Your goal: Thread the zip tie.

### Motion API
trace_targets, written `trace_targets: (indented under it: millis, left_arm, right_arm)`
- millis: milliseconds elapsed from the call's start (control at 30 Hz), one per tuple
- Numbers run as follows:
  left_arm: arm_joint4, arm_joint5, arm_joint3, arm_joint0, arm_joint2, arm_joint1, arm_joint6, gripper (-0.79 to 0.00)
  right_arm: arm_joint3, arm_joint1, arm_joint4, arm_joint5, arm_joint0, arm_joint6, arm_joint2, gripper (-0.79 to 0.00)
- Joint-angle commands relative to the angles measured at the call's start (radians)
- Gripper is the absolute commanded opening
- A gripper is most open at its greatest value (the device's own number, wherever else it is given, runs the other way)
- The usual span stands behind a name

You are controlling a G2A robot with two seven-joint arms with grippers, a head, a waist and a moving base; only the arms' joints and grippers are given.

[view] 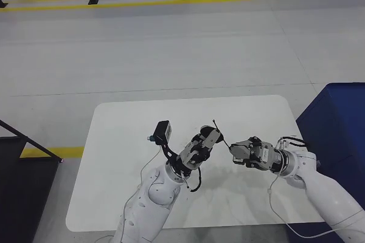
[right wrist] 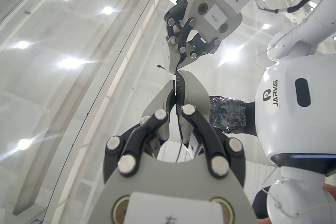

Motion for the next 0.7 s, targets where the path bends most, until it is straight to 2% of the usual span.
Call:
trace_targets:
  millis: [0, 533, 567, 600, 633, 667]
  left_arm:
    - [0.006, -0.002, -0.002, 0.003, 0.0, 0.0, 0.003, -0.785]
    - [0.032, 0.024, -0.001, 0.008, 0.011, 0.003, -0.001, -0.785]
    - [0.031, 0.024, -0.001, 0.008, 0.011, 0.003, -0.002, -0.763]
    - [0.03, 0.025, -0.001, 0.009, 0.011, 0.004, -0.002, -0.588]
    - [0.028, 0.027, -0.001, 0.01, 0.01, 0.004, 0.0, -0.215]
    - [0.026, 0.028, -0.002, 0.011, 0.01, 0.004, 0.002, 0.0]
  right_arm:
    - [-0.006, -0.002, 0.006, -0.007, -0.009, -0.002, 0.009, -0.785]
    - [-0.038, -0.021, -0.024, -0.016, -0.06, -0.025, 0.068, -0.785]
    - [-0.039, -0.022, -0.027, -0.021, -0.062, -0.026, 0.071, -0.785]
    - [-0.04, -0.024, -0.029, -0.029, -0.064, -0.025, 0.075, -0.785]
    - [-0.04, -0.025, -0.033, -0.037, -0.066, -0.026, 0.079, -0.785]
    - [-0.04, -0.027, -0.034, -0.041, -0.068, -0.025, 0.082, -0.785]
